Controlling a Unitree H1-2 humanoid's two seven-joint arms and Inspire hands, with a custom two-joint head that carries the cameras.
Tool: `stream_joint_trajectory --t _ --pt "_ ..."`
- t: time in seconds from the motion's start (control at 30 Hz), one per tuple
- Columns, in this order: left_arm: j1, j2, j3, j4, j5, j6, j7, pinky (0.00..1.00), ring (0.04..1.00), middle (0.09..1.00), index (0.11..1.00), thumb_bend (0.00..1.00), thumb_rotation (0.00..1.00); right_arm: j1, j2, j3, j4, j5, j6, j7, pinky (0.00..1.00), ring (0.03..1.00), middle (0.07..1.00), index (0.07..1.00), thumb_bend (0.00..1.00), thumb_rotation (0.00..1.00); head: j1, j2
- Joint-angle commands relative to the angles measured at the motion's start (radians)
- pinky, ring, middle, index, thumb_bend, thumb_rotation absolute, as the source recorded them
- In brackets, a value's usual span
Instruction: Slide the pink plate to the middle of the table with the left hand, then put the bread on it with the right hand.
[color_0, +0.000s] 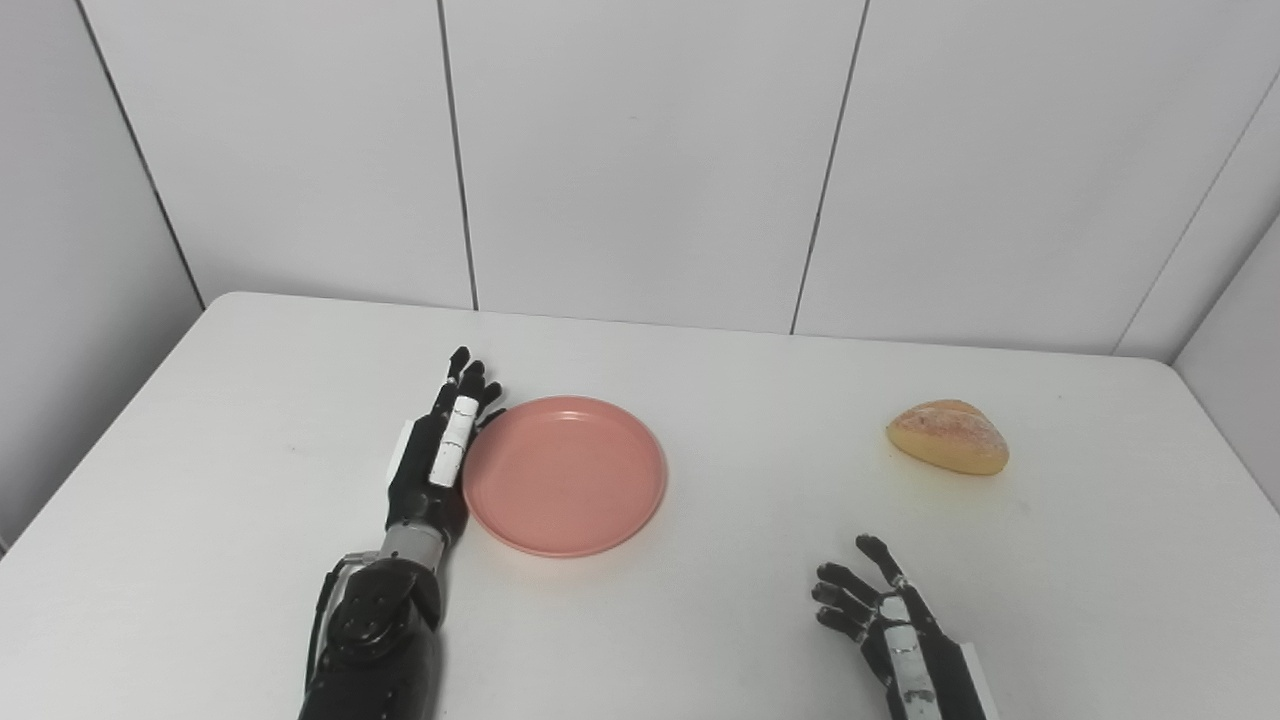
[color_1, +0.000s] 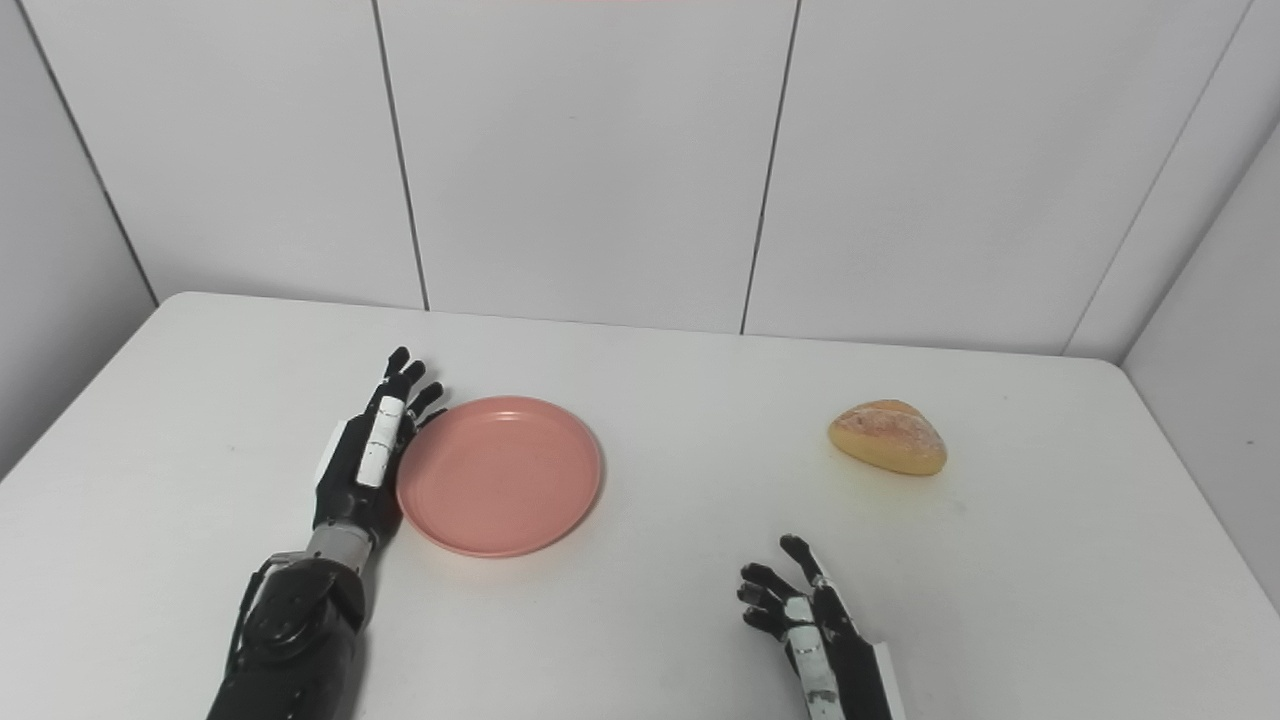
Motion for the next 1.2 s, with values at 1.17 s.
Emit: stream_joint_trajectory --t 1.17 --pt "-0.002 -0.066 -0.023 -0.068 -0.029 0.075 -0.017 0.89 0.952 1.000 1.000 1.00 0.80 -0.045 0.063 0.060 0.016 -0.104 -0.011 -0.027 0.72 0.747 0.762 0.899 0.78 0.85 -0.150 0.014"
